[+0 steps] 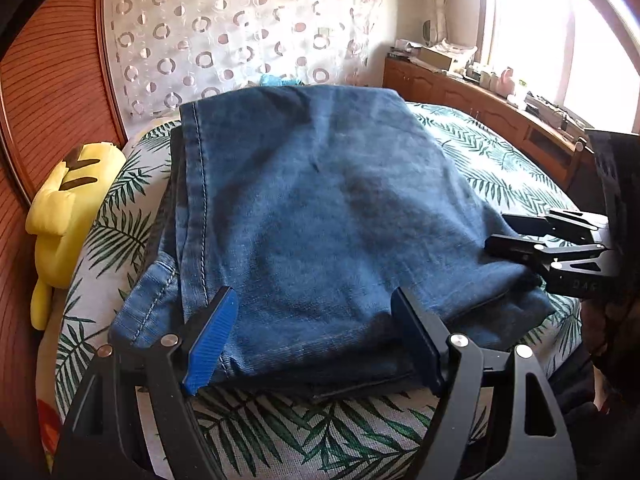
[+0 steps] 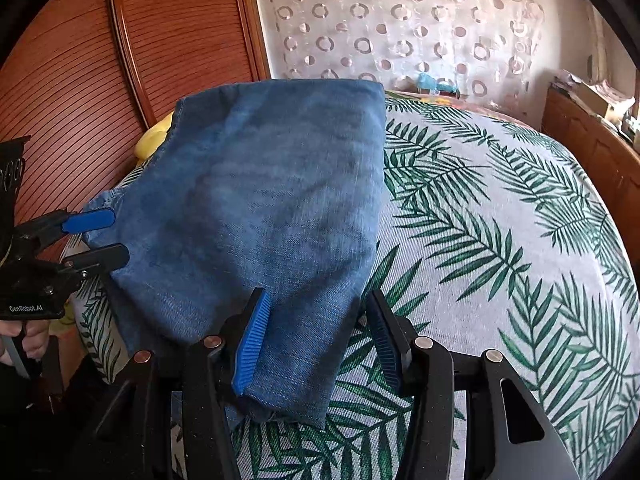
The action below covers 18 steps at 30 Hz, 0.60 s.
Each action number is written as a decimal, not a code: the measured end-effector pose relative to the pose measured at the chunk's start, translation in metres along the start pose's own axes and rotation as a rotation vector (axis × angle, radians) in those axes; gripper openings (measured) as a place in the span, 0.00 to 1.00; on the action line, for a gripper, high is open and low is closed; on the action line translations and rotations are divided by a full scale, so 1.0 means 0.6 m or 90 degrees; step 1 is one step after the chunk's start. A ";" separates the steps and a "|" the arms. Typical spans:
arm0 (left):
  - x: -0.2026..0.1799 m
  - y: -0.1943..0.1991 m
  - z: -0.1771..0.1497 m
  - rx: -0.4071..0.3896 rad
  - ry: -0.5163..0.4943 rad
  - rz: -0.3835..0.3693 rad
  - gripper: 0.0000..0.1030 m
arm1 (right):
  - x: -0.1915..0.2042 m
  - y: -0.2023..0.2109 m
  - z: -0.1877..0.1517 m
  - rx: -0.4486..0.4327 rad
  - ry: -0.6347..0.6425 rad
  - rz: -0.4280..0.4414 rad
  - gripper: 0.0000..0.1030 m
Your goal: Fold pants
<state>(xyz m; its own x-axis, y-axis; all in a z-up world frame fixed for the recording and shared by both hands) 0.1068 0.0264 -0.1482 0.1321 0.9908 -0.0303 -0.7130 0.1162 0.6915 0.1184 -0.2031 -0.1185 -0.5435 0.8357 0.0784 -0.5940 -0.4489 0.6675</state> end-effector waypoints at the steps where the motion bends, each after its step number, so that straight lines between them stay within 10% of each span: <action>1: -0.002 -0.002 -0.002 0.001 0.000 0.001 0.77 | 0.002 0.000 -0.001 -0.003 0.006 -0.004 0.51; 18: -0.013 -0.014 -0.016 -0.014 -0.018 0.028 0.78 | 0.009 0.017 -0.017 -0.019 -0.001 -0.019 0.57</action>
<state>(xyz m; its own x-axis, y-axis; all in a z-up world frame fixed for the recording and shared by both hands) 0.1049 0.0183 -0.1608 0.1193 0.9926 0.0208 -0.7336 0.0740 0.6756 0.1032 -0.2063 -0.1189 -0.5246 0.8492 0.0602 -0.6275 -0.4335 0.6468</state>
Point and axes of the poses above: each gripper's, at about its wrist camera, not at the fingertips, and y roughly against the way its jaws point, x to its left, z to its top, the point moved 5 cm from there along -y, roughly the way its jaws point, and after that the axes turned 1 degree about -x, right-handed, at the moved point
